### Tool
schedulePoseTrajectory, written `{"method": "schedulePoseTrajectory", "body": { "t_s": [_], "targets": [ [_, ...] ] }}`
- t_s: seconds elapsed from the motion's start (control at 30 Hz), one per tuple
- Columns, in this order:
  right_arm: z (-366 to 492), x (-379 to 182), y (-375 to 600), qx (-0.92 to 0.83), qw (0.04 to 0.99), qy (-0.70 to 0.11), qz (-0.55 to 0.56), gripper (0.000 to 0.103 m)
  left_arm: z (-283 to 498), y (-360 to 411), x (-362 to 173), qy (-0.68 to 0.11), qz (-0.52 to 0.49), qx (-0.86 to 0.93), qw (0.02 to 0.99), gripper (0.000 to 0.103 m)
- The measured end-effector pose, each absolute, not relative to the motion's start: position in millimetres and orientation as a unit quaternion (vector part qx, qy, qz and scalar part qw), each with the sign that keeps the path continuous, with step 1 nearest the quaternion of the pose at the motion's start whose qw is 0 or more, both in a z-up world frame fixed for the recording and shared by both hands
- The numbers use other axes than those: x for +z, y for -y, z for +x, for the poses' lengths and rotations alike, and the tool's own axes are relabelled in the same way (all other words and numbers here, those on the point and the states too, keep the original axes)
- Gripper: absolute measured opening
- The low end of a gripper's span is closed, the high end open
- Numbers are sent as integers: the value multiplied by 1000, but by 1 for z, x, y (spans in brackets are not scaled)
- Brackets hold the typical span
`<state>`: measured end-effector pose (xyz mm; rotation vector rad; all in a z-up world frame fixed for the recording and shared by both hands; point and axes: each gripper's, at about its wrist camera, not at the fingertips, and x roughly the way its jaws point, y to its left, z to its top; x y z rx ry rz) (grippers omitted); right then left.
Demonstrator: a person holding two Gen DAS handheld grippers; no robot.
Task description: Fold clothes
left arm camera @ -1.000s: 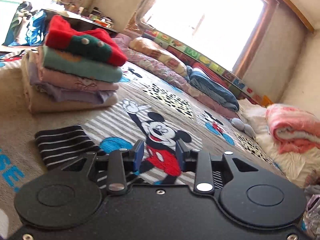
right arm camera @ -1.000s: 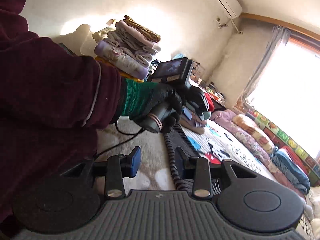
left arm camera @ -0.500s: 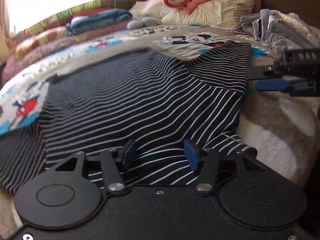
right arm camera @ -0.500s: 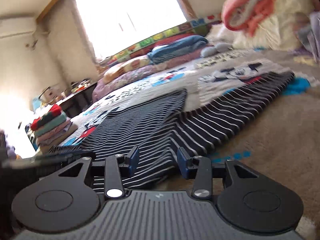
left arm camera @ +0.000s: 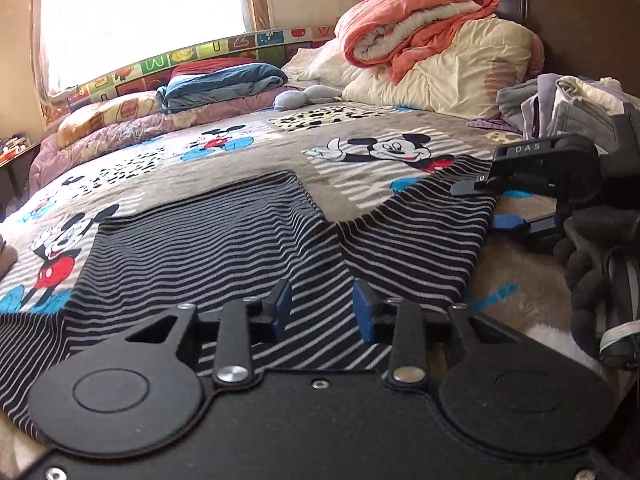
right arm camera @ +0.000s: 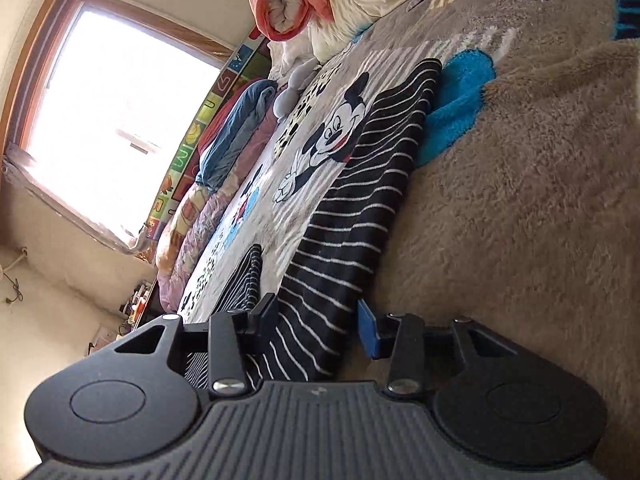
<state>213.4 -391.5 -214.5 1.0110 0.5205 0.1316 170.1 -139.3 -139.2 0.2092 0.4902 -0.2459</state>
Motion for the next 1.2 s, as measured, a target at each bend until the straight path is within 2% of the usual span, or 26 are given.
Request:
{"method": "schedulePoseTrajectory", "body": {
  "t_s": [0.07,0.1,0.13,0.2,0.27,0.3,0.4,0.5,0.63,0.77,0.93,1.03,1.17,1.2],
  "targets": [
    [227,-216,396,60,840,-245,481,38,186,143,-141,-243,103,-116,958,33],
    [231,-218,398,57,839,-248,482,31,193,144,-143,-249,101,-116,956,32],
    [235,-221,400,54,837,-252,483,18,198,146,-147,-255,101,-119,954,32],
    [242,-227,405,47,834,-259,485,5,199,155,-163,-276,116,-153,942,32],
    [241,-227,409,50,833,-257,488,4,199,165,-178,-292,133,-183,929,30],
    [239,-225,411,50,835,-256,485,4,191,172,-181,-272,157,-182,932,28],
    [227,-224,418,39,836,-247,489,4,180,178,-173,-266,164,-212,926,27],
    [221,-224,421,38,835,-241,494,4,190,164,-157,-265,120,-210,933,27],
    [221,-225,422,38,833,-238,497,4,239,136,-141,-285,37,-170,943,27],
    [219,-225,423,36,834,-238,496,4,286,129,-149,-317,19,-137,938,27],
    [216,-225,423,30,837,-238,492,4,287,155,-162,-327,109,-164,925,27],
    [216,-225,423,27,838,-240,490,3,295,143,-151,-305,64,-140,940,27],
    [216,-225,422,23,839,-242,487,2,306,151,-170,-349,105,-174,915,27],
    [217,-225,422,22,839,-242,486,2,302,151,-169,-336,115,-169,920,27]
  ]
}}
